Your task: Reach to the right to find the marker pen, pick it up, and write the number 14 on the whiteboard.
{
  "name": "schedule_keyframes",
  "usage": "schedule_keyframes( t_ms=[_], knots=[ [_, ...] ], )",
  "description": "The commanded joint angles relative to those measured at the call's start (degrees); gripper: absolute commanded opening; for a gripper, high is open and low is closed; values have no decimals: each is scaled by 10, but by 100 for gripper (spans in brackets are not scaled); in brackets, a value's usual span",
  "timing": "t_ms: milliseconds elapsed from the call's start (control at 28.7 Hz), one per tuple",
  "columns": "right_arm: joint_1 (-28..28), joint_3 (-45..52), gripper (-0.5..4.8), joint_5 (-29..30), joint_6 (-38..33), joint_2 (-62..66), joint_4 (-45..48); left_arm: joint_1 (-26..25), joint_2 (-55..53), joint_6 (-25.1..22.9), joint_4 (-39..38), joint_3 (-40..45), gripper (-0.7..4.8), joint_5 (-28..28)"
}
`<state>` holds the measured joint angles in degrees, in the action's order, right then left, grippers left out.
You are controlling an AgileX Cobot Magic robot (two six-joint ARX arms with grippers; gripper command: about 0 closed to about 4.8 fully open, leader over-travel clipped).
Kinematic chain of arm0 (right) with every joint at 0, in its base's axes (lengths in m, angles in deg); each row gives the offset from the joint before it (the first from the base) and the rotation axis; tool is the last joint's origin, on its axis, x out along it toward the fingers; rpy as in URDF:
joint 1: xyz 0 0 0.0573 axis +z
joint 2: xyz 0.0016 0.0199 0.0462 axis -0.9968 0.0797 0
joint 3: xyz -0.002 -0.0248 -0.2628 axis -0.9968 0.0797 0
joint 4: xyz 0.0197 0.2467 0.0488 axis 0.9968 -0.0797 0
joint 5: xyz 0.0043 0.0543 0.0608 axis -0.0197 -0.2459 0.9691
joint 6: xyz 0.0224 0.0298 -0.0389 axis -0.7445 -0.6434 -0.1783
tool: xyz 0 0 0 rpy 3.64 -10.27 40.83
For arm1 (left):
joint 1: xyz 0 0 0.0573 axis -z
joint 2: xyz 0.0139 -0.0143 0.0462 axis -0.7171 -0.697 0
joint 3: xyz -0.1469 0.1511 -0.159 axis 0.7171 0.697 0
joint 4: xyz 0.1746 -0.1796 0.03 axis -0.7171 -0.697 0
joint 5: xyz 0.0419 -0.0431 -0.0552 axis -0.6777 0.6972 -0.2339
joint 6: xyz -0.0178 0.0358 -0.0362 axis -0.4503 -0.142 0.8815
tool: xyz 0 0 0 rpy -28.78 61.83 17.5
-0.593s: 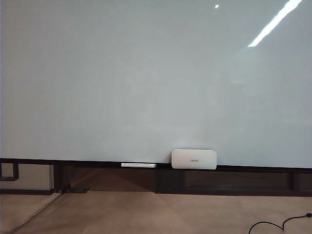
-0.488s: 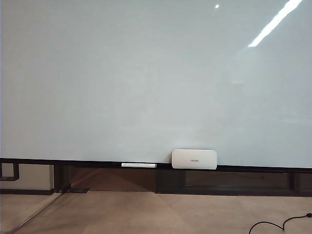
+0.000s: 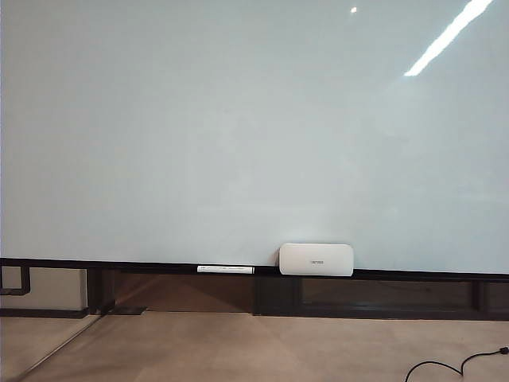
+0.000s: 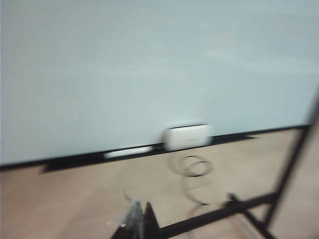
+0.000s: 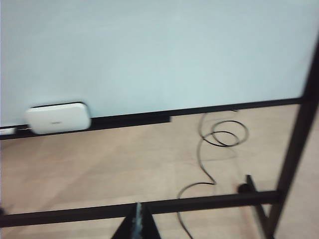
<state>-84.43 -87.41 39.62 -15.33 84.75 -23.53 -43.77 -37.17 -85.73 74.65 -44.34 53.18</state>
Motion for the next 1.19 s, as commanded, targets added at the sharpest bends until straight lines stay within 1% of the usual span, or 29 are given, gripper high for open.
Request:
schedule_keyframes(
  t_ms=[35, 70, 105, 139, 279, 314, 383, 523, 593, 697, 802, 871, 941, 1011, 1185],
  knots=[
    [0, -2, -6, -32, -5, 0, 7, 1, 0, 3, -9, -2, -6, 90],
    [0, -2, -6, -42, -5, 0, 21, 1, 0, 3, -37, -2, -6, 91],
    [0, -2, -5, -42, -5, 0, 29, 1, 0, 3, -48, -2, -6, 91],
    [0, -3, 14, -35, -5, 0, 51, 1, 0, 7, -64, -2, -6, 93],
    [1, -5, 22, -47, -33, 0, 88, 1, 0, 12, -65, -2, -6, 94],
    [1, -5, 22, -53, -32, 0, 98, 1, 0, 14, -64, -2, -6, 102],
    [0, -9, 21, -60, -28, 0, 111, 1, -2, 16, -61, -2, -6, 122],
    [-2, -33, 21, -81, 2, 1, 113, 13, -8, 16, -57, -2, -6, 136],
    [-2, -48, 21, -95, 16, 1, 117, 30, -13, 16, -49, -2, -6, 136],
    [-2, -64, 21, -113, 15, 2, 125, 68, -23, 12, -42, -2, -6, 132],
    [-2, -85, 22, -112, 30, 17, 130, 107, -38, 12, -24, -2, -6, 103],
    [-2, -110, 22, -99, 52, 42, 129, 133, -54, 12, 5, -2, -6, 76],
    [-2, -137, 21, -101, 68, 75, 135, 151, -72, 11, 30, -2, -6, 55],
    [-2, -160, 21, -111, 87, 111, 152, 158, -91, 10, 48, -2, -6, 50],
    [-3, -203, 22, -119, 149, 218, 250, 158, -144, 11, 84, -2, -6, 59]
  ],
)
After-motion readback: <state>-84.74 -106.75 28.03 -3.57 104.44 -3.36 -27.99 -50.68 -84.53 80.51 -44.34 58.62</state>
